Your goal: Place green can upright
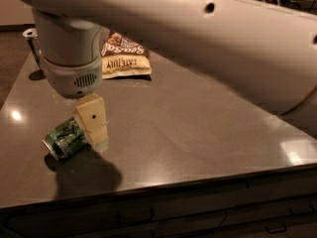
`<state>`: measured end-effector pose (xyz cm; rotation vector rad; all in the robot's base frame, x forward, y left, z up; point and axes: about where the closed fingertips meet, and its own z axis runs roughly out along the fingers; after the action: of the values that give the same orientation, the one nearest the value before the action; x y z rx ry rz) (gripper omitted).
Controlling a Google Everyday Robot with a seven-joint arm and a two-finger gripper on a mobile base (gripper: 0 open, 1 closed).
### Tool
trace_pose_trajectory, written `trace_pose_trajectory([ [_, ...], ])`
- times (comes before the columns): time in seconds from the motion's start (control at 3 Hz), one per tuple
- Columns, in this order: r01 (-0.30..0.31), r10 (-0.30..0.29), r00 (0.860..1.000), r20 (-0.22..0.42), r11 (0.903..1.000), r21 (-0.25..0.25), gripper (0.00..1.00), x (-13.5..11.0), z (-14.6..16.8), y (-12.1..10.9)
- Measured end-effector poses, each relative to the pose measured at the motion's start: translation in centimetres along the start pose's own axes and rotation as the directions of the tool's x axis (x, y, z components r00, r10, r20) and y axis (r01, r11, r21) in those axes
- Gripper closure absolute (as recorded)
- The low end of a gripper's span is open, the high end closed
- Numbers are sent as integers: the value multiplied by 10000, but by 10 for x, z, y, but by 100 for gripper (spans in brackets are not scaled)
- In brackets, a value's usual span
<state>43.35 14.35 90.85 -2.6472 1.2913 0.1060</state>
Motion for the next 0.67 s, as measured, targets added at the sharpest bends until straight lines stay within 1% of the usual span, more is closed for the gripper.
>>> trace_pose_trajectory([
  [0.33, -21, 21, 10000, -19, 9996, -291, 0, -19, 16, -7],
  [0.67, -276, 270, 9996, -124, 9986, -443, 0, -24, 30, -12],
])
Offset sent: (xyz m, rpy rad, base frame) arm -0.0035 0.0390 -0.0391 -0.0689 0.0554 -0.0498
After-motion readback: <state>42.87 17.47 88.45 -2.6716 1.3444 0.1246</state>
